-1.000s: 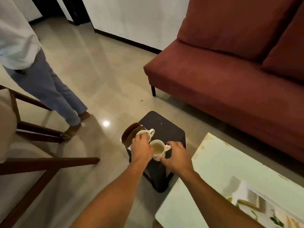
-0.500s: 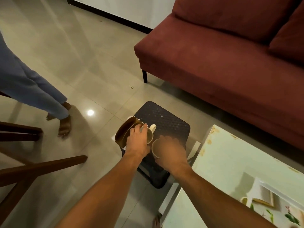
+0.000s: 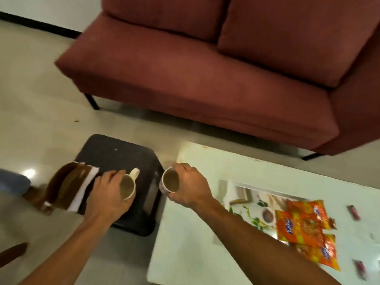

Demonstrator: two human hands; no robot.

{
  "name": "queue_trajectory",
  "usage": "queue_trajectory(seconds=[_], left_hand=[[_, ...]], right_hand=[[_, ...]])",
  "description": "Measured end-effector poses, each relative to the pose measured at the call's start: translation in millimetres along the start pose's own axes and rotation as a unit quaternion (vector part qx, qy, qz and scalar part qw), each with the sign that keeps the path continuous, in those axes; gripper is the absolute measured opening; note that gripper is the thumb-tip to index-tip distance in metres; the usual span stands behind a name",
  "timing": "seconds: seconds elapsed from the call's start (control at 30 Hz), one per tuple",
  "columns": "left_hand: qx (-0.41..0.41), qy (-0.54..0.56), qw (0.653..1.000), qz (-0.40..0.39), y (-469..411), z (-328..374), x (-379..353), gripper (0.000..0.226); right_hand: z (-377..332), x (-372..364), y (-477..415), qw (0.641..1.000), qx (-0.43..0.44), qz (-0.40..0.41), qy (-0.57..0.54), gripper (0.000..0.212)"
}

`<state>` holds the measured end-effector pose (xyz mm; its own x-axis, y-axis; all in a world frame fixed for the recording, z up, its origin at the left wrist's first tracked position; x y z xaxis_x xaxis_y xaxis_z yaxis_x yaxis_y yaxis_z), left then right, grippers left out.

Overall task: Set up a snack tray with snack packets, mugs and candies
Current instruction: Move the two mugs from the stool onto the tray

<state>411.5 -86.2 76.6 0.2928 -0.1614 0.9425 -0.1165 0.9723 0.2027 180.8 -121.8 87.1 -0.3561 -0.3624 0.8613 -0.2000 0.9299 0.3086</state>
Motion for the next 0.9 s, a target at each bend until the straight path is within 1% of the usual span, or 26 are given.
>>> queue_trajectory(seconds=[0.17,0.27,0.43,0.6,0.7,0.83,0.9], left_hand=[[-0.129,0.025,0.99,-0.045,24,118,-38,0.093],[-0.206,0.026,0.976,-0.059,46,189,-68,0.091],[-0.308,0.051,0.946,-0.088,88,286,-121,0.087],[-0.369,0.049,0.922,-0.108,117,358,-163,0.087],[-0.386,0.035,0.913,-0.128,127,385,-183,0.09],[-0.41,-0.001,0.901,-0.143,134,408,-204,0.1],[-0.428,-0.016,0.891,-0.151,137,418,-213,0.1]], right_hand=[[135,60,31,0.993,-0.109,0.037,0.017,0.08],[203,80,56,0.985,-0.164,0.047,0.022,0.083],[295,85,90,0.978,-0.205,0.033,0.023,0.086],[351,72,108,0.977,-0.211,0.028,0.024,0.092],[370,63,111,0.978,-0.207,0.019,0.03,0.095],[385,55,110,0.982,-0.188,0.016,0.031,0.096],[390,54,108,0.984,-0.175,0.019,0.028,0.096]])
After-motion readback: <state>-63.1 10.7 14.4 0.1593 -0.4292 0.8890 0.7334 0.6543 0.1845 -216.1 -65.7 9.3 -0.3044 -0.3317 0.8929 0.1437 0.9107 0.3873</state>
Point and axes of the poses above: each hand's wrist, its own y-axis away from the middle knuckle, its own x-axis out of the back of the hand, z = x × y, the point moved 6 cm from there along -y, towards the middle knuckle, and after that the axes turned 3 degrees about -x, right-handed, at the moved point
